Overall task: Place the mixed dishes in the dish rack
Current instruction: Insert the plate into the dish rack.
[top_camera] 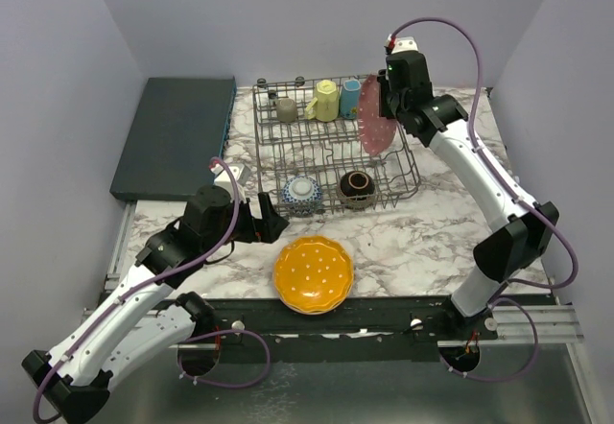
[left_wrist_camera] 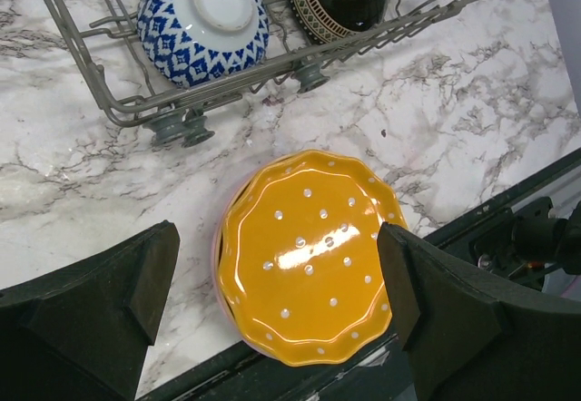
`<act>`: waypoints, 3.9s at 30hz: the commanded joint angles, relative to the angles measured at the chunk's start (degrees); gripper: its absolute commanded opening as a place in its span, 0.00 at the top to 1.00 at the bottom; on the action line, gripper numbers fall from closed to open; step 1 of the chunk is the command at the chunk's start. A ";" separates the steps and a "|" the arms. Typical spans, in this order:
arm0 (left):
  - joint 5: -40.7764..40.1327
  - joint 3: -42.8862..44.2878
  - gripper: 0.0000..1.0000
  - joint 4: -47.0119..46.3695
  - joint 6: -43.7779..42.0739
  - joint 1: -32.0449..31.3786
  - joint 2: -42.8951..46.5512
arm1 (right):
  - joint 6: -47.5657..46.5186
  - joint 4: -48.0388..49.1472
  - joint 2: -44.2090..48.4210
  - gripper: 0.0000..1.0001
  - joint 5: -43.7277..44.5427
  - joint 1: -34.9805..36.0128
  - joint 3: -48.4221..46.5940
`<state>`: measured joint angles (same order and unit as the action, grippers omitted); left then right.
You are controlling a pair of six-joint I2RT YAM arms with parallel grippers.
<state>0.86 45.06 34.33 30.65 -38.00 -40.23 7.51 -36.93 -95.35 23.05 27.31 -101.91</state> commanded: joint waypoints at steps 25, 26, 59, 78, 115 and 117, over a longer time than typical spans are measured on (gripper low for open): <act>-4.38 -1.29 0.01 -0.84 -1.17 0.18 -0.22 | -11.90 25.40 -11.08 1.00 8.54 -4.09 -0.67; -4.38 -1.29 0.01 -0.87 -1.28 0.11 -0.43 | -11.90 26.20 -11.14 1.00 8.50 -4.11 0.16; -4.82 -1.20 0.01 -0.88 -1.39 0.18 -2.05 | -10.21 36.40 -13.77 1.00 8.87 -4.37 11.21; -4.55 -1.11 0.01 -0.92 -1.34 0.14 -2.35 | -4.41 41.93 -11.55 1.00 11.35 -4.37 20.76; -4.38 -1.11 0.01 -0.93 -1.39 0.13 -2.58 | 1.41 38.76 -7.67 0.38 10.31 -4.37 23.78; -4.38 -1.13 0.01 -0.96 -1.38 0.17 -2.50 | 1.71 38.39 -7.50 0.37 10.00 -4.39 23.62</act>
<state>-2.66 44.23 34.33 30.11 -38.00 -42.72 7.99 2.04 -105.01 32.10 23.18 -77.71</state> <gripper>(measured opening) 0.986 0.620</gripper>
